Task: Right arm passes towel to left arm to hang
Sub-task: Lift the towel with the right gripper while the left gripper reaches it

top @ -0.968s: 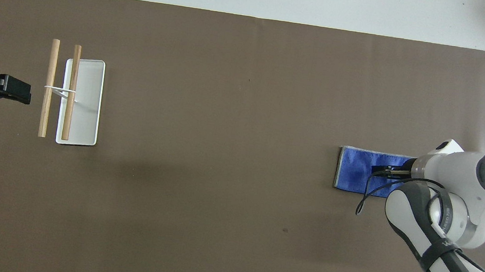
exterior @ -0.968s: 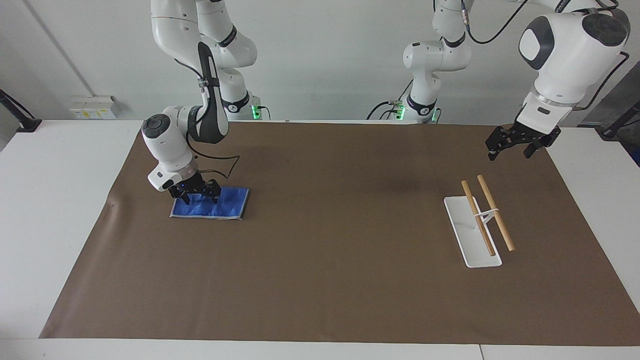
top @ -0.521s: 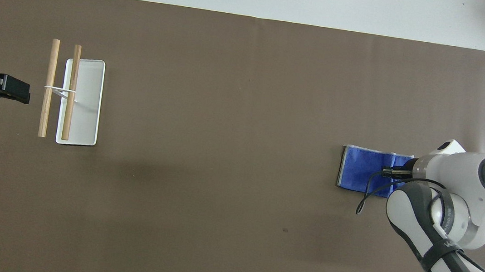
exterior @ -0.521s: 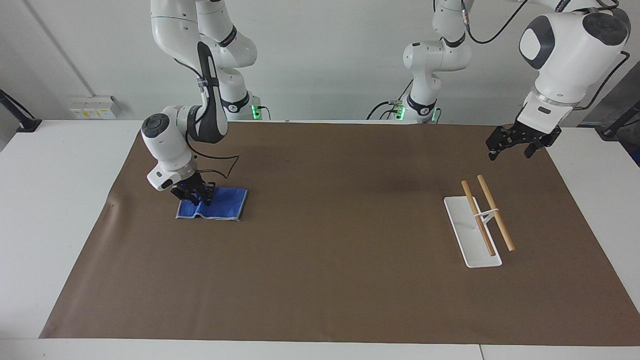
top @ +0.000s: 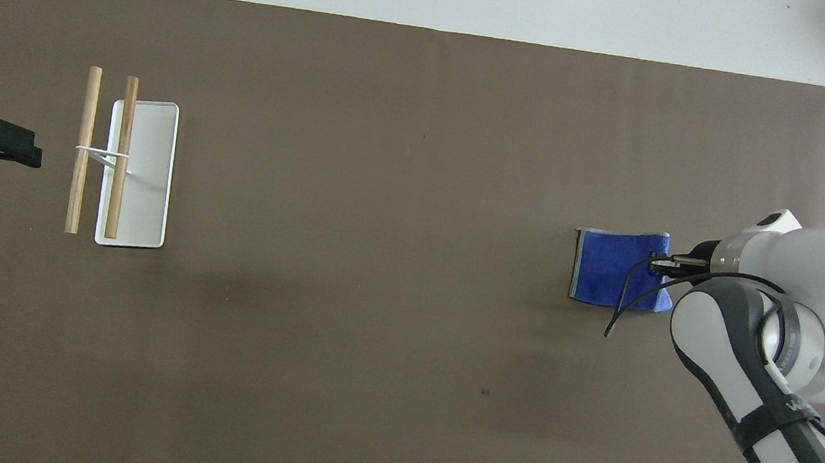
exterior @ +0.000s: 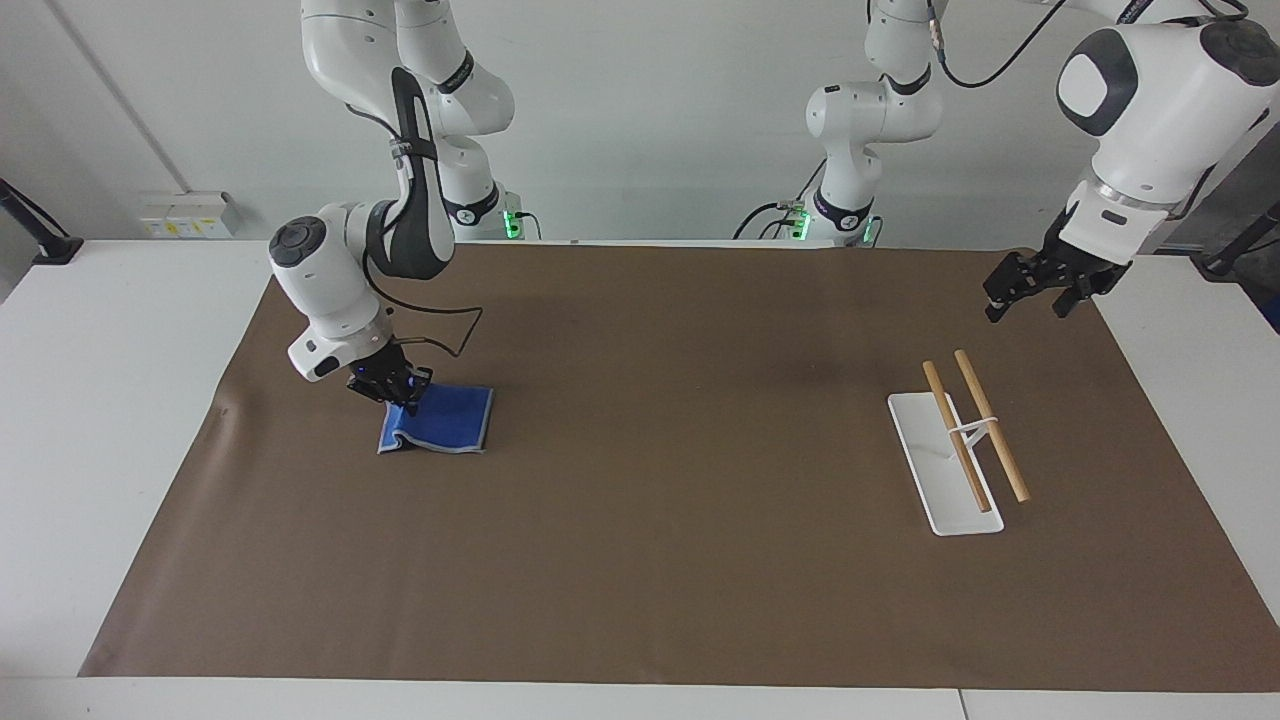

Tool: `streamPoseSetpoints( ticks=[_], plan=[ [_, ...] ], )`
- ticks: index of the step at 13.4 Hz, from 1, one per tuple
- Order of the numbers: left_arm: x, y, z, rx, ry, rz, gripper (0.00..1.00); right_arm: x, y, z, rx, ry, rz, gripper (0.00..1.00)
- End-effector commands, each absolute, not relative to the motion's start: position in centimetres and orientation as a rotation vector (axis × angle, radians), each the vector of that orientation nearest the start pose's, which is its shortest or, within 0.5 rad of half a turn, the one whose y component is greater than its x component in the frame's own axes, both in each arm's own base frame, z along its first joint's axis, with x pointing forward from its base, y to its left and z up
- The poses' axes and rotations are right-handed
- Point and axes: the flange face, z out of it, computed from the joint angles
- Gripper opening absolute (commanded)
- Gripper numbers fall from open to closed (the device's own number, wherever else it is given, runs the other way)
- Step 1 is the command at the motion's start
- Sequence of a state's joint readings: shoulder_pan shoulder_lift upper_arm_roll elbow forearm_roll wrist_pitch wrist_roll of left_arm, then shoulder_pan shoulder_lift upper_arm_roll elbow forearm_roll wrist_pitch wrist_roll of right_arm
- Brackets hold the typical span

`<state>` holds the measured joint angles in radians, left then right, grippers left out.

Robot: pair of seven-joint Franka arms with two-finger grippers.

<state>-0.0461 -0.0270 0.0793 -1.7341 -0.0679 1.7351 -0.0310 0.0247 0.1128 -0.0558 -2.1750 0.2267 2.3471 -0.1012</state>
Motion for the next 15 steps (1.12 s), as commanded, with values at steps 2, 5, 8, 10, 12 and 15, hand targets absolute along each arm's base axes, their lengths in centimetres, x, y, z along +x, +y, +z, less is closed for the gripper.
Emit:
streamPoseSetpoints(
  ticks=[2,5,8,10,12,15],
  plan=[
    [54.9,1.7,57.4,-3.268,-0.363,-0.094,1.00,58.7,1.2,41.6,-2.882,0.303,-0.123,0.00],
    [55.2,1.1,56.7,-3.252,-0.696,-0.161,1.00,60.6,5.2,45.4,-2.818,0.474,-0.167,0.00],
    [55.9,-2.6,56.3,-3.241,-1.036,-0.270,1.00,61.8,9.2,48.4,-2.621,0.685,-0.162,0.00],
    [56.1,-5.1,56.4,-3.216,-1.274,-0.266,1.00,62.1,12.3,48.7,-2.454,0.797,-0.128,0.00],
    [56.1,-7.2,56.2,-3.166,-1.550,-0.219,1.00,62.1,15.1,48.9,-2.297,0.927,-0.087,0.00],
    [56.3,-10.9,55.5,-3.000,-1.997,-0.309,1.00,61.8,19.0,49.2,-2.039,1.074,-0.004,0.00]
  ],
)
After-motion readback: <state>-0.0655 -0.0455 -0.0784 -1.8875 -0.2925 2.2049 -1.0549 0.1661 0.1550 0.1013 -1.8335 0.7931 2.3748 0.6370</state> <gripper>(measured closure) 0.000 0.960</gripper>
